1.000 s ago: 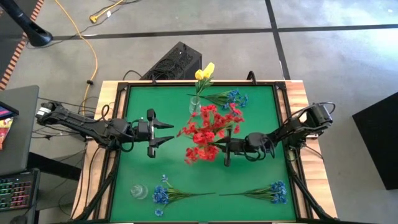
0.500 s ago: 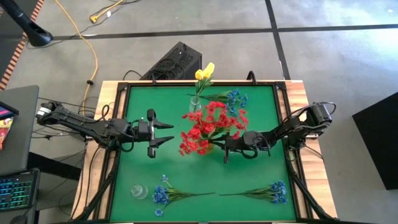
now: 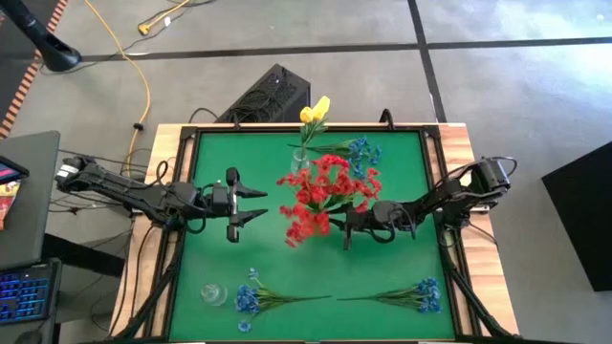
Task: Sort flowers into vase by color
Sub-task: Put the red flowers into the yellow vase
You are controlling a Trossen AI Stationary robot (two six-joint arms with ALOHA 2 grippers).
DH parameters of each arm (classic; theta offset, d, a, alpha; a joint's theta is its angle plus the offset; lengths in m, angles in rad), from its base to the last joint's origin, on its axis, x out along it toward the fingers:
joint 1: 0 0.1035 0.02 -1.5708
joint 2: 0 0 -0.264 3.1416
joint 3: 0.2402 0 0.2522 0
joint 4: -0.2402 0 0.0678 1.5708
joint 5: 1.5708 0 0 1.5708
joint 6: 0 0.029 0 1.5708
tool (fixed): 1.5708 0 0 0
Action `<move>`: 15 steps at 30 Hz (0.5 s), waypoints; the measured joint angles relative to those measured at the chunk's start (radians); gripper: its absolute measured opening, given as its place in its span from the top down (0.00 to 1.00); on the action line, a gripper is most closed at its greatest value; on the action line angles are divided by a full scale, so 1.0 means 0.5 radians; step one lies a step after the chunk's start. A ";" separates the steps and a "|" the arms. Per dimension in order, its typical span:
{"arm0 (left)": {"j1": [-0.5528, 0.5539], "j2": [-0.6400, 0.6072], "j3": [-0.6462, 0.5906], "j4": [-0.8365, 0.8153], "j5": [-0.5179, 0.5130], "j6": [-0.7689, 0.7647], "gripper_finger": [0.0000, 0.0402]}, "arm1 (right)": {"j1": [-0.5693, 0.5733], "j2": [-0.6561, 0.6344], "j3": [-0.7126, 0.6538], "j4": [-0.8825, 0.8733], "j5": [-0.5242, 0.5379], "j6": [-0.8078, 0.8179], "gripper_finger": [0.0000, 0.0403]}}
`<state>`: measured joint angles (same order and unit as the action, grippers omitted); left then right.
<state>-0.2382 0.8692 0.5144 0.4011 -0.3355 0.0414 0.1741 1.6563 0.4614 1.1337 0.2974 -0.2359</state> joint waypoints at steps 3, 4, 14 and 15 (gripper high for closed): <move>0.000 0.000 0.000 0.000 0.000 -0.001 0.54 | 0.000 0.000 0.001 -0.005 0.000 0.003 0.76; 0.000 0.000 0.000 0.001 0.000 0.000 0.54 | 0.000 0.000 0.002 -0.009 0.000 0.004 0.75; 0.000 0.000 0.000 0.001 0.000 -0.001 0.54 | 0.007 -0.212 0.002 -0.401 0.000 0.109 0.54; 0.000 0.000 0.000 0.001 0.000 -0.001 0.54 | 0.012 -0.254 0.002 -0.476 0.000 0.111 0.52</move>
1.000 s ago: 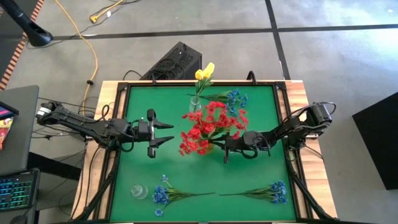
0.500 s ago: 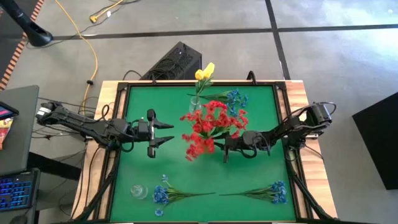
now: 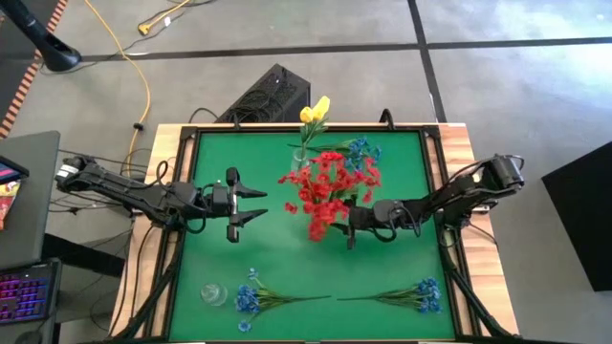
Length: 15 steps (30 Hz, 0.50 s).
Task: Sort flowers into vase by color
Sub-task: Put the red flowers into the yellow vase
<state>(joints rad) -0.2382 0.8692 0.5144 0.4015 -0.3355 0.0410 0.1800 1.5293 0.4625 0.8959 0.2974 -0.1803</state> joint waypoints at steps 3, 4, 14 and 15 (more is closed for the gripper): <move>0.000 0.000 0.000 -0.001 0.000 0.001 0.54 | 0.019 -0.130 0.000 -0.214 0.000 0.051 0.47; 0.000 0.000 0.000 -0.002 0.003 0.000 0.54 | 0.024 -0.180 0.001 -0.296 0.000 0.087 0.46; -0.001 0.000 0.000 -0.052 0.092 -0.054 0.54 | 0.134 -0.612 0.001 -1.079 -0.015 0.468 0.43; -0.001 0.000 0.000 -0.064 0.096 -0.071 0.54 | 0.152 -0.649 0.001 -1.146 -0.018 0.506 0.43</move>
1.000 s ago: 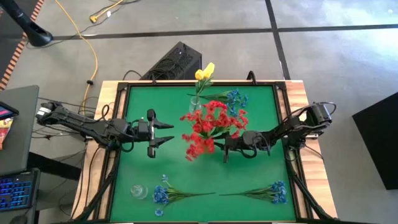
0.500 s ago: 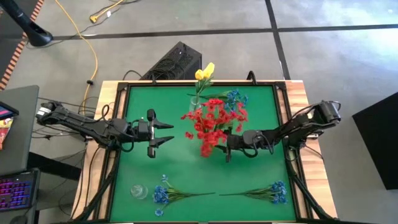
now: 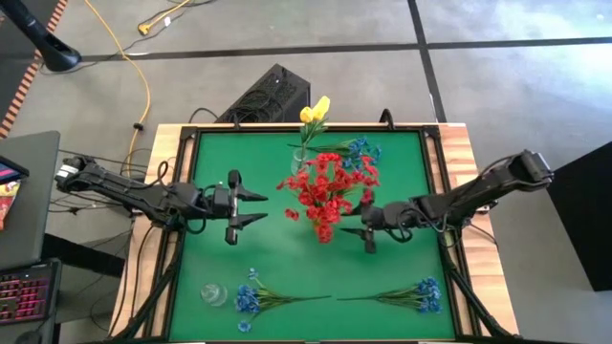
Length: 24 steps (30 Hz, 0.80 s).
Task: Sort flowers into vase by color
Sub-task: Put the red flowers into the yellow vase, then put the bottom right blue flowers into the bottom transparent vase
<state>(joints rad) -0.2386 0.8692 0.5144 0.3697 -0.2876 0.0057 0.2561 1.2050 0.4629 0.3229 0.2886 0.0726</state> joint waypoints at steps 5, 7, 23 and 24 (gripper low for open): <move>0.000 0.000 0.000 -0.057 0.155 -0.081 0.54 | 0.123 -0.120 0.000 -0.179 -0.065 0.179 0.43; 0.000 0.000 0.000 -0.064 0.250 -0.114 0.54 | 0.185 -0.147 0.000 -0.203 -0.067 0.257 0.43; -0.266 0.257 0.002 -0.005 0.646 -0.357 0.54 | 0.549 0.150 0.280 -0.330 -0.058 0.593 0.43; -0.293 0.314 0.002 0.042 0.618 -0.370 0.54 | 0.567 0.176 0.295 -0.337 -0.058 0.629 0.43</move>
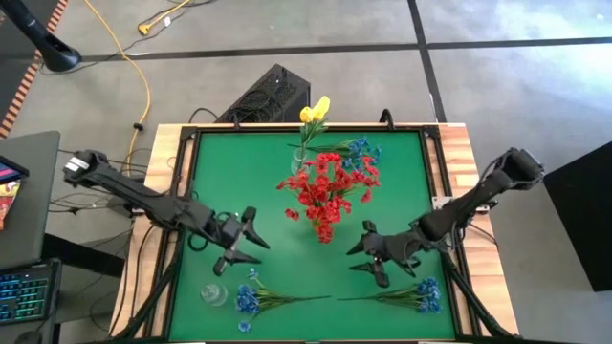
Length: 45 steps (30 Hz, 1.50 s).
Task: Sort flowers into vase by color
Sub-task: Put the bottom right blue flowers into the bottom transparent vase
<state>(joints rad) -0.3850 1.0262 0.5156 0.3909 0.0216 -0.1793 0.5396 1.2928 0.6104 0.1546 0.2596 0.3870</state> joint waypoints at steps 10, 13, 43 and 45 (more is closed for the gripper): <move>-0.149 0.818 0.093 0.728 -0.114 -0.090 0.54 | 0.260 0.190 0.177 -0.323 -0.001 0.470 0.43; -0.166 1.064 0.288 0.697 -0.115 -0.085 0.54 | 0.365 0.217 0.234 -0.448 -0.002 0.633 0.43; -0.047 2.909 2.504 -0.627 -0.284 0.058 0.55 | 0.815 0.312 0.264 -0.915 0.071 1.688 0.43; -0.042 2.909 2.504 -0.632 -0.245 0.020 0.58 | 0.815 0.312 0.264 -0.924 0.071 1.678 0.43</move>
<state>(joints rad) -0.4058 2.4805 1.7676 0.0748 -0.1008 -0.1695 0.9470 1.4487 0.7422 -0.3075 0.2953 1.2258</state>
